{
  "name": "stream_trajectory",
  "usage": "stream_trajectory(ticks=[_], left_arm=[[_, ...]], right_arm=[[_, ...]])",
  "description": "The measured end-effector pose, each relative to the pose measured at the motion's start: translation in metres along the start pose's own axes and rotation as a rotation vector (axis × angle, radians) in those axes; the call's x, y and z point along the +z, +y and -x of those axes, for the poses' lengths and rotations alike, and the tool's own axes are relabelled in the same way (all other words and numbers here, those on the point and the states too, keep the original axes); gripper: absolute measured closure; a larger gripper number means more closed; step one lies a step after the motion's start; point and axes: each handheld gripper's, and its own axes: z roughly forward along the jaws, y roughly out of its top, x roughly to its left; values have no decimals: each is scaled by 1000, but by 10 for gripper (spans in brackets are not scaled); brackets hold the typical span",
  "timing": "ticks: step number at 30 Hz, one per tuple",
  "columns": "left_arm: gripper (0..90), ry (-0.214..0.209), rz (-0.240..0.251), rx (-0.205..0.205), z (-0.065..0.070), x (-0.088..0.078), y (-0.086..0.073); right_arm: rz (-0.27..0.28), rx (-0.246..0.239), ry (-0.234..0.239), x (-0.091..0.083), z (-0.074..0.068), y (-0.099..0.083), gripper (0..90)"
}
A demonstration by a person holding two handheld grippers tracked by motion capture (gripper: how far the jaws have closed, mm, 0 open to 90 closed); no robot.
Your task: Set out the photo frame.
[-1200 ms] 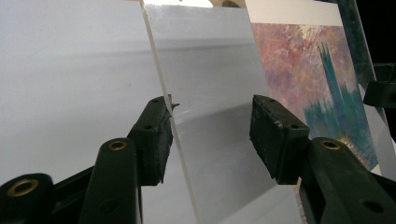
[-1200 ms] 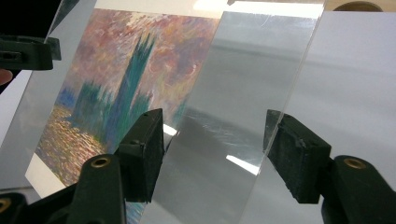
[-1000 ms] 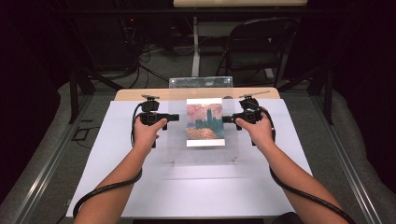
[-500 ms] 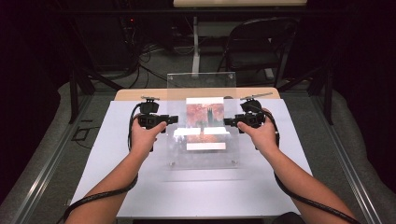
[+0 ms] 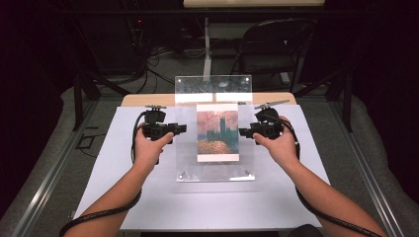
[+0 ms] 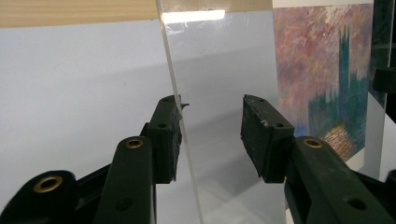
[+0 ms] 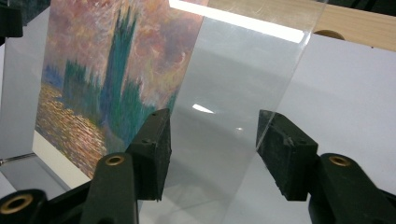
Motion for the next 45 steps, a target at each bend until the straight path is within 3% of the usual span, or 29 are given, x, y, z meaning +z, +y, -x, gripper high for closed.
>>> stream_trajectory(ticks=[10, 18, 26, 29, 45], left_arm=[[624, -21, 30, 30, 5, -16, -11], [660, -45, 42, 51, 9, -27, -18], [673, -47, 57, 84, 14, -36, -27], [674, -61, 65, 78, 15, -39, -30], [675, -95, 87, 123, 24, -56, -50]], right_arm=[[20, -18, 6, -16, -7, -7, 517], [42, -19, 37, -29, -8, -15, 582], [57, -49, 41, -38, -13, -23, 606], [65, -60, 42, -41, -15, -26, 611], [107, -78, 61, -59, -28, -46, 632]])
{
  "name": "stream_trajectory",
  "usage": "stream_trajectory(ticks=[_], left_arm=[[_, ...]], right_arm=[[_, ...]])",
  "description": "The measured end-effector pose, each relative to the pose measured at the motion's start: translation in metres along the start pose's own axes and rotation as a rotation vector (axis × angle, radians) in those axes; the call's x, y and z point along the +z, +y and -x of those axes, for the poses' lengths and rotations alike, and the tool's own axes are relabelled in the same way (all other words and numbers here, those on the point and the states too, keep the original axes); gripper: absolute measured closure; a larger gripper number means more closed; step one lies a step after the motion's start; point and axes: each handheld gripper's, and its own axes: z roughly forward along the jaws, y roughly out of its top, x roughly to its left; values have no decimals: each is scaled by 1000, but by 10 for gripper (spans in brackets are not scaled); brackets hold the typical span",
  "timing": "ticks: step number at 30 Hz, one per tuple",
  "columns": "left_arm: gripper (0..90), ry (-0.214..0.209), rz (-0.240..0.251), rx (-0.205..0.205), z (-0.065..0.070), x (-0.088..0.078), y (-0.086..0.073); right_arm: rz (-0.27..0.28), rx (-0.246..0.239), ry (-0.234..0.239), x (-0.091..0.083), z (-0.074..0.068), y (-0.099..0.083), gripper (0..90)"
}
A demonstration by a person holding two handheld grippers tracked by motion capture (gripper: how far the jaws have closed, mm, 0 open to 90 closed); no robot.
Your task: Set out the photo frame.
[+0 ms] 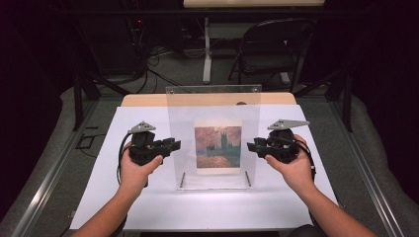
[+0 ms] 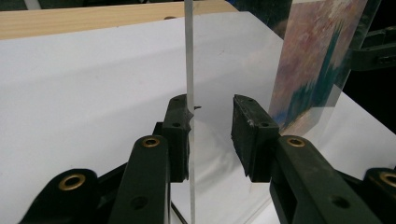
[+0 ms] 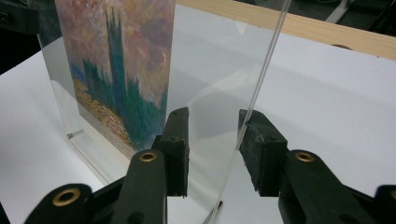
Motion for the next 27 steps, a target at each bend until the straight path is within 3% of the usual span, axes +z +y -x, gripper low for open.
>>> stream_trajectory(ticks=[8, 16, 27], left_arm=[[670, -27, 14, 14, 6, -9, -11], [655, -30, 8, 57, 15, -16, -21], [648, -41, 23, 52, 17, -18, -26]], right_arm=[[2, -14, 22, -10, -6, -9, 652], [6, -30, 32, -18, -13, -19, 658], [24, -42, 33, -22, -16, -25, 662]])
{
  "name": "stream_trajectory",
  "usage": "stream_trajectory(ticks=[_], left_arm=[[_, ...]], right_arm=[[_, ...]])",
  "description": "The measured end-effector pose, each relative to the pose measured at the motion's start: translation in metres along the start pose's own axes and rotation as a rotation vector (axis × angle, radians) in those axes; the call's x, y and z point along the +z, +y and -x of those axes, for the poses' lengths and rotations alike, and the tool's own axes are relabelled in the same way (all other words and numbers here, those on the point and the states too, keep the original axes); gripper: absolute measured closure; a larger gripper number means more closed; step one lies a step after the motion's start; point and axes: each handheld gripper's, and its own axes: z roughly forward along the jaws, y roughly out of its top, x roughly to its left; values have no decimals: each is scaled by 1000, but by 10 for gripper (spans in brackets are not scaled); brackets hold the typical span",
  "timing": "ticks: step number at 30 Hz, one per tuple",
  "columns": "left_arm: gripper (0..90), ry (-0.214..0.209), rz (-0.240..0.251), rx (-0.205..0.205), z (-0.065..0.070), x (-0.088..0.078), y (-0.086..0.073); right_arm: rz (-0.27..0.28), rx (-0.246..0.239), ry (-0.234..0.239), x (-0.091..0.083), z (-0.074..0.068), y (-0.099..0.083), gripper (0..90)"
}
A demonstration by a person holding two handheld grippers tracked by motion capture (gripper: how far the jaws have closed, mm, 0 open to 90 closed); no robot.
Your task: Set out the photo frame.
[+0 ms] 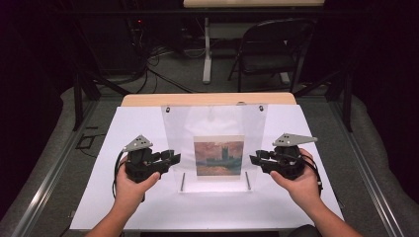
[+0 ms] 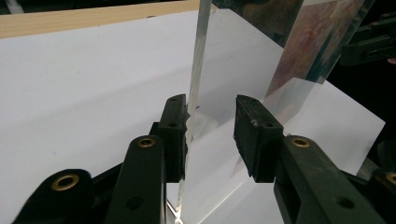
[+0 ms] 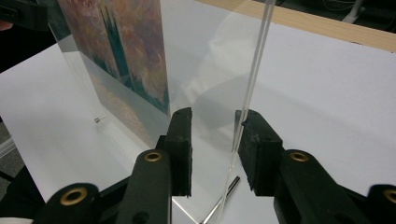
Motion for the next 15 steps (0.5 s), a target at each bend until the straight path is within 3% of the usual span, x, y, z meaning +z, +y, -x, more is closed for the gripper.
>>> stream_trajectory(ticks=[15], left_arm=[[645, 4, -1, -5, 1, 0, 0]], right_arm=[[-3, 10, 10, 0, 1, 0, 660]])
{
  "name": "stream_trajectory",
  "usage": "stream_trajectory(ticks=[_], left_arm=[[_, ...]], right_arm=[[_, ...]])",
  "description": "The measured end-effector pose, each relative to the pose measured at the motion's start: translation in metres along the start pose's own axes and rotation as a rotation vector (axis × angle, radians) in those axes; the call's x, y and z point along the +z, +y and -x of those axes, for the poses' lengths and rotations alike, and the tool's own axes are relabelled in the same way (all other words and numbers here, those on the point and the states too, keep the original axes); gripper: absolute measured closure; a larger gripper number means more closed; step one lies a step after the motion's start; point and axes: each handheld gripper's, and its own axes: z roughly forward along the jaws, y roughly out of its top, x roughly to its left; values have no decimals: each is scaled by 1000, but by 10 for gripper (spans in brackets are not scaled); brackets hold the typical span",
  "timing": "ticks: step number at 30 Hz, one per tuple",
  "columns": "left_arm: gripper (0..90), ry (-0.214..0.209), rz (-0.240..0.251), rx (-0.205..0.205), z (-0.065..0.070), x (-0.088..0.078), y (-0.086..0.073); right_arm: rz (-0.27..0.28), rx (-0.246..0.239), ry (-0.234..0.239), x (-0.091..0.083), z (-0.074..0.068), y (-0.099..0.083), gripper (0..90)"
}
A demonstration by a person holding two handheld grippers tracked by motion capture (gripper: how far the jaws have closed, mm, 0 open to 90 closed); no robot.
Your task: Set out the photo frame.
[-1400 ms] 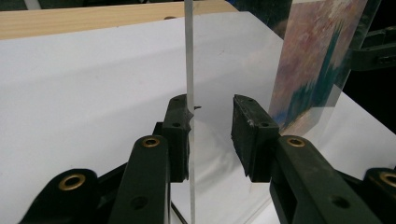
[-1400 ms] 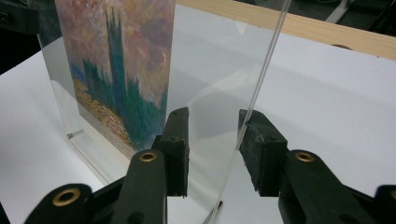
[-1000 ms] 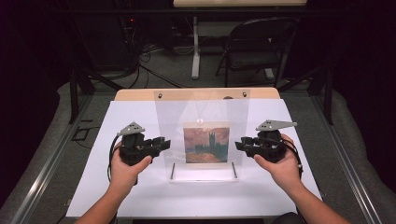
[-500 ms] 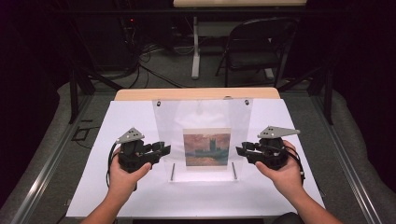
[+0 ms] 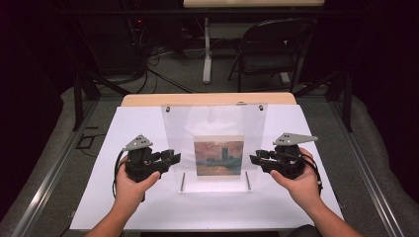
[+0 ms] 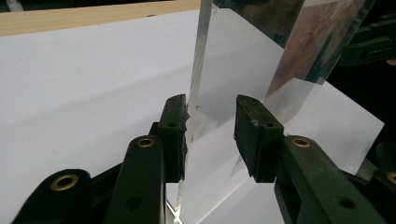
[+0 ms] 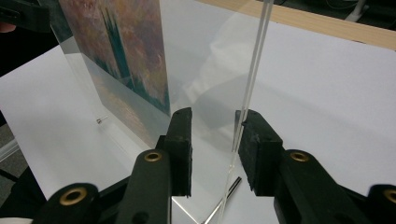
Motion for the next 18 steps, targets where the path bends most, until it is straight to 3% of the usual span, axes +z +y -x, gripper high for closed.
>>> stream_trajectory(ticks=[6, 9, 14, 18], left_arm=[[639, 12, -6, -6, 2, 0, 1], [629, 36, -14, 30, 4, -2, 1], [580, 50, 0, 28, 3, -12, -1], [536, 79, 24, 31, -1, -23, -5]], right_arm=[[1, -1, 6, 0, 1, 0, 660], [3, 8, 15, -1, 2, 0, 653], [24, 12, 8, -10, 5, -1, 618], [35, 1, -37, -20, 9, -6, 592]])
